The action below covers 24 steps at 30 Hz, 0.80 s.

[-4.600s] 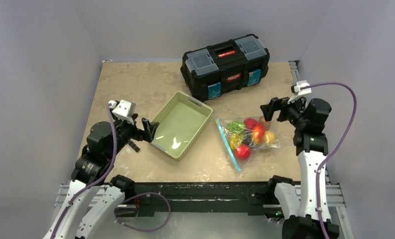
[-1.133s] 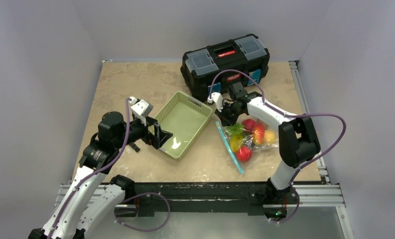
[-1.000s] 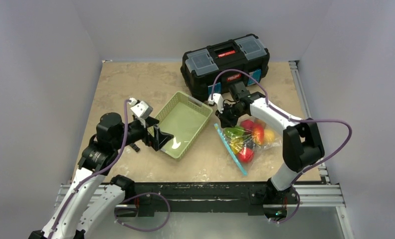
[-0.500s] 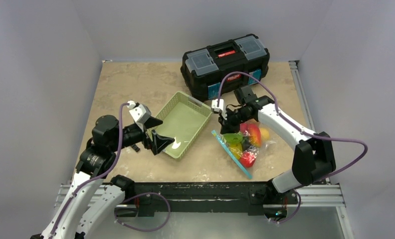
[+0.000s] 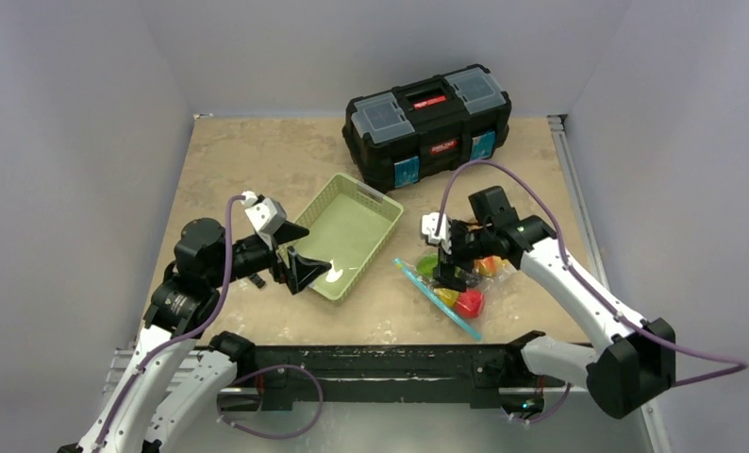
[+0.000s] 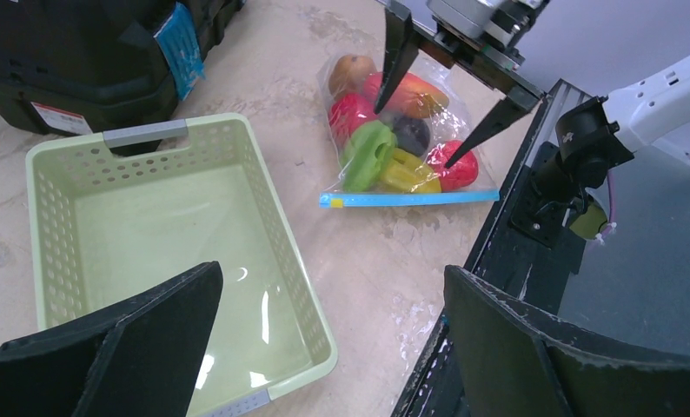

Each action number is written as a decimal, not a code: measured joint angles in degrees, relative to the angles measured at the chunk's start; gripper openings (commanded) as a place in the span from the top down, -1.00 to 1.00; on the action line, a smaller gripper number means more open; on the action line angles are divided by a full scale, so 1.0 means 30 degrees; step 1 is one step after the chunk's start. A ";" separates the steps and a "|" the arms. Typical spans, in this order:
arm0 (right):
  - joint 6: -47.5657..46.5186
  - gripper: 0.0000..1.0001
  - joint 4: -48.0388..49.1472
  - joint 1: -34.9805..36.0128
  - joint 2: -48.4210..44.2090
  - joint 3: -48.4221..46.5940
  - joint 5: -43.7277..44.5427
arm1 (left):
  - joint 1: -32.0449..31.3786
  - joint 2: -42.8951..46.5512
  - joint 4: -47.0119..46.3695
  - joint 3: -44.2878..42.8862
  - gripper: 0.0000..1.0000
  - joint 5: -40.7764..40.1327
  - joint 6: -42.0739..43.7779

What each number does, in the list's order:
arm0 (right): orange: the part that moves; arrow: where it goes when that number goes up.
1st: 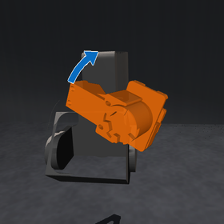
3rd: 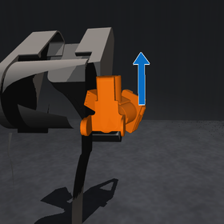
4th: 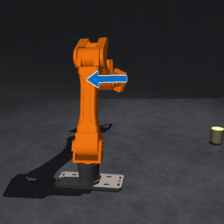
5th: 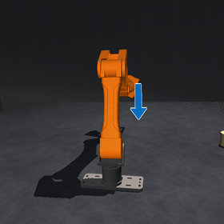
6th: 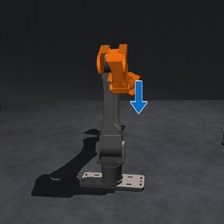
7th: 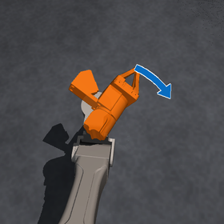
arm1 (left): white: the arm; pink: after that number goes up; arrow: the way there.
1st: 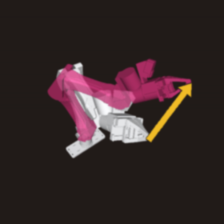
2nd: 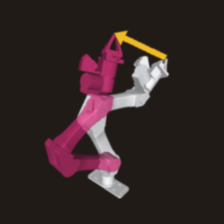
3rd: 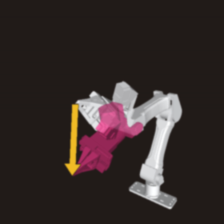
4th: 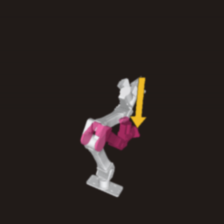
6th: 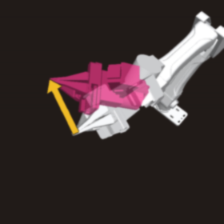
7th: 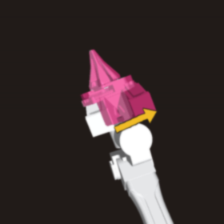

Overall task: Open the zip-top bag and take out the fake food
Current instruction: Pick up the zipper food storage bag at the center of the board.

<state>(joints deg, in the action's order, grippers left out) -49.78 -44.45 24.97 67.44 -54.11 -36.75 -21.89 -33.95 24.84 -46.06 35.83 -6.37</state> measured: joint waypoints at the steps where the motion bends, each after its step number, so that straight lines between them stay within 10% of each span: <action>1: -0.0175 -0.98 -0.0007 0.0015 -0.0539 0.0466 0.0000 | 0.0000 0.0000 0.0000 0.0000 -1.00 -0.0007 -0.0007; 17: -0.6360 -0.98 -0.1494 0.0015 -0.4036 0.4626 0.0415 | -0.0291 -0.0117 -0.4007 0.3351 -0.90 -0.0255 -0.8830; 24: -0.9391 -0.98 -0.2135 0.0015 -0.4794 0.5340 0.1290 | -0.4612 0.0605 -0.5056 0.6011 -0.89 -0.3337 -1.2568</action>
<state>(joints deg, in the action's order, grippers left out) -77.95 -50.85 25.02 53.06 -38.09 -32.88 -35.73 -32.14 9.67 -28.03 25.82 -44.07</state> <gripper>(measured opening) 0.987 0.949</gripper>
